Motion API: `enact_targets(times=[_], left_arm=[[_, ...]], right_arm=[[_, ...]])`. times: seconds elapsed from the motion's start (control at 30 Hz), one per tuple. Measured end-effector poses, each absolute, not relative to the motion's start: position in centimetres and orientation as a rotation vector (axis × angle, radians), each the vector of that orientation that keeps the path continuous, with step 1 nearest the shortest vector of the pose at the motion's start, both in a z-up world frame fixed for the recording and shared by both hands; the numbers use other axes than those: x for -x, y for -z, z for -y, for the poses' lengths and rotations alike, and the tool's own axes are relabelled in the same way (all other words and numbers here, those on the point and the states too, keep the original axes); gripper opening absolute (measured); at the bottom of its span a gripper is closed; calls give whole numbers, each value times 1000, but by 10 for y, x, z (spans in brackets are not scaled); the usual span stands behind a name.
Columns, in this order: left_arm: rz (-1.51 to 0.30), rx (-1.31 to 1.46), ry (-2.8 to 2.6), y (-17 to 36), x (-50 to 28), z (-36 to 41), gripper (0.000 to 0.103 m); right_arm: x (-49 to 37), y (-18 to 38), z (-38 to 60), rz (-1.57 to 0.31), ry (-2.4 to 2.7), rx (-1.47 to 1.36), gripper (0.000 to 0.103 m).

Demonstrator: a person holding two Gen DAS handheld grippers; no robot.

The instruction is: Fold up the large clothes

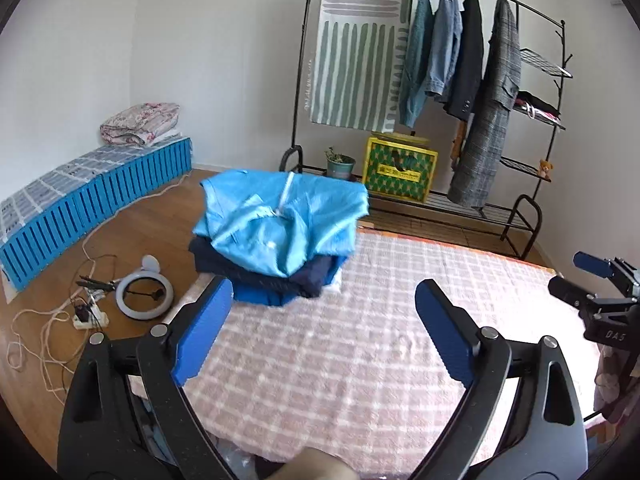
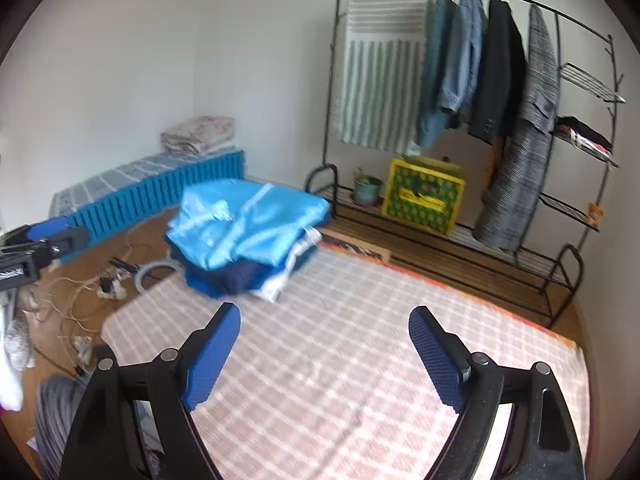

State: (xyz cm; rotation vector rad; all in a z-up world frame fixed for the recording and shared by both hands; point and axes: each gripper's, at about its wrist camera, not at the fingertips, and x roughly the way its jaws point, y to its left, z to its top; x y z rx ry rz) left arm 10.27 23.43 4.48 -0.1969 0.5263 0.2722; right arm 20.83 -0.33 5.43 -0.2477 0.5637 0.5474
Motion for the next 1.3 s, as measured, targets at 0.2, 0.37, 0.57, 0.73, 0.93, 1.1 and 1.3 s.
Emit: enact_targets(times=[0.2, 0.37, 0.57, 0.73, 0.93, 1.1, 1.3], left_arm=[[-511, 164, -291, -26, -97, -205, 95], [-505, 145, -287, -13, -99, -188, 103], [-557, 170, -263, 4, -114, -180, 103], [-571, 168, -284, 14, -124, -177, 103], [-573, 184, -299, 21, -127, -177, 103], [-599, 180, -297, 27, -132, -177, 103], [-612, 170, -290, 29, -135, -175, 103]], right_arm=[[-195, -31, 34, -566, -483, 209, 97], [-193, -9, 46, -545, -425, 198, 103], [-203, 12, 55, -546, -402, 153, 103], [-210, 28, 56, -576, -396, 160, 103], [-210, 38, 52, -598, -407, 179, 103], [-211, 39, 55, -593, -403, 180, 103], [-216, 41, 60, -606, -395, 159, 103]])
